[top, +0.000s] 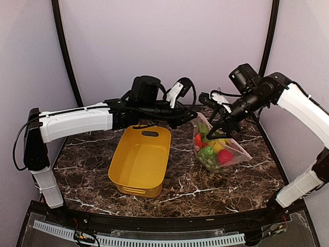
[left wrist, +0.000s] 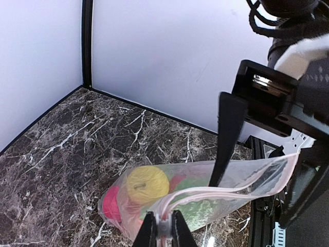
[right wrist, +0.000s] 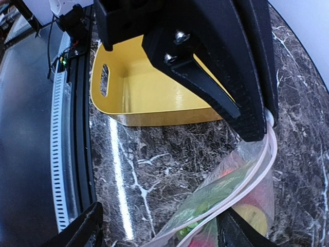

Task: Place the food in the zip-top bag and seal the zipper
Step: Pass from the left arm to the right

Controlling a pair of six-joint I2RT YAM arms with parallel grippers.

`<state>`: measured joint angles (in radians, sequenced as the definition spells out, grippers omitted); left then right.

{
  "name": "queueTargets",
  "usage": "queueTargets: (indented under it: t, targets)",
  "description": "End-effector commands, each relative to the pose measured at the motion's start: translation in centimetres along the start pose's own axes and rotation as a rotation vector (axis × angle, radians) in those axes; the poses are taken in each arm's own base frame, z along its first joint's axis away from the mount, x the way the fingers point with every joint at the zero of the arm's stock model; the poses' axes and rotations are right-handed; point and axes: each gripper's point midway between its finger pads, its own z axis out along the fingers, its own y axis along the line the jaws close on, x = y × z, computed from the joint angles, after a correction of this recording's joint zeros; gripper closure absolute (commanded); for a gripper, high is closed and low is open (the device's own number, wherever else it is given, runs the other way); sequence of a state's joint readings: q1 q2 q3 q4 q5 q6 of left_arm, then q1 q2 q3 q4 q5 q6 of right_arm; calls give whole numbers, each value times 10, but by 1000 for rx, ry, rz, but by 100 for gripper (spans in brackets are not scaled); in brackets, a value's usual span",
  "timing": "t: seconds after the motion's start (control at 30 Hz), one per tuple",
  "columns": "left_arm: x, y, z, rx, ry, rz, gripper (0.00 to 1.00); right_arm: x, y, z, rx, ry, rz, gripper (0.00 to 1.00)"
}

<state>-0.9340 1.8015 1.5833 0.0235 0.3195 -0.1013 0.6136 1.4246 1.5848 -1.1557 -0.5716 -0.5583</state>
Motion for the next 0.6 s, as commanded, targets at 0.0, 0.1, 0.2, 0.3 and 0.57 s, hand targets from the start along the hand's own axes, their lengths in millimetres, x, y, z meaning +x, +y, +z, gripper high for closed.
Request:
queueTargets:
  t: [0.0,0.1,0.2,0.3,0.57]
  targets:
    - [-32,-7,-21,-17,-69,-15,99,6,-26,1,175,67,-12,43]
    - [-33,-9,-28,-15,-74,-14,99,6,-35,1,210,82,-27,62]
    - [-28,-13,-32,2,-71,-11,99,3,-39,0,225,84,-42,81]
    - [-24,-16,-38,12,-68,-2,99,-5,-41,-4,235,72,-77,100]
    - [-1,-27,-54,57,-118,118,55,-28,-3,-21,73,-33,-206,100]
